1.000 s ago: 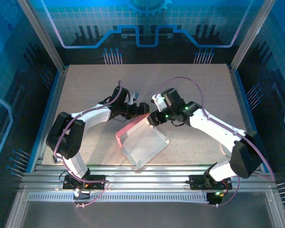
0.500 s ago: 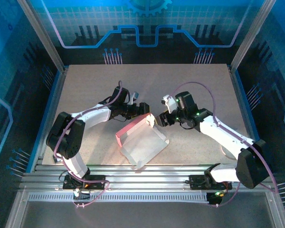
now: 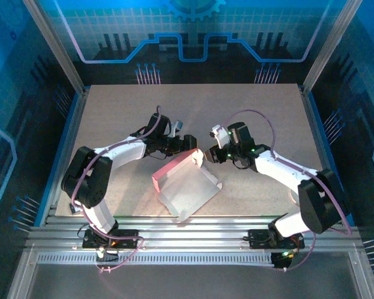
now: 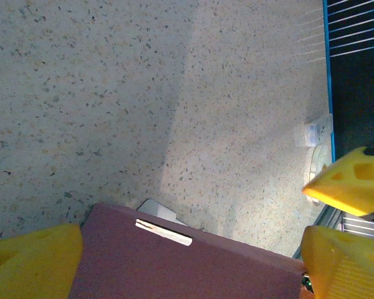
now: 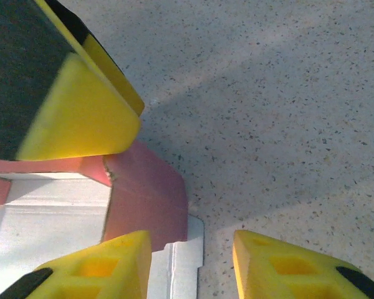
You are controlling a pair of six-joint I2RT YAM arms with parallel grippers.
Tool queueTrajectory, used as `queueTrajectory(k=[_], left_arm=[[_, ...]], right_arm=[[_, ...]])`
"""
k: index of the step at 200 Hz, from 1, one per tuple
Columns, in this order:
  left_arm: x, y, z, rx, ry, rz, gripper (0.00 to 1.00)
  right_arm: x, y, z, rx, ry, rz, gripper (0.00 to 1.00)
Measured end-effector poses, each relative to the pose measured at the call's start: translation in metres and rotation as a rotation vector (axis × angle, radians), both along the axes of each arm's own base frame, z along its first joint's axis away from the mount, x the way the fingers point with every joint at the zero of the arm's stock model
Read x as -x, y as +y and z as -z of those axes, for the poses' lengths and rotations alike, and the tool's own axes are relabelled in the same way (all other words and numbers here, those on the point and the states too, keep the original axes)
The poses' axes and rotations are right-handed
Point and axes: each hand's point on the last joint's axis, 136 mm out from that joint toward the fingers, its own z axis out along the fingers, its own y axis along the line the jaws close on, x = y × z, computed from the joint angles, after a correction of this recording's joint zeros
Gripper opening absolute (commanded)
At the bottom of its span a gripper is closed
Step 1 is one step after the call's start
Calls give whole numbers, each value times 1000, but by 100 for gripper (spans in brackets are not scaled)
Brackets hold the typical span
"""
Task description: Fold the paper box
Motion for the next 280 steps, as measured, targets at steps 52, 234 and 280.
queueTrajectory(k=[52, 234, 280], left_arm=[[0, 0, 0, -3, -5, 3, 91], [3, -2, -1, -20, -4, 50, 89], [7, -7, 4, -3, 42, 113, 89]], right_arm=[[3, 12, 9, 26, -25, -42, 41], [11, 47, 31, 98, -89, -113, 27], [2, 51, 31, 104, -132, -86, 28]])
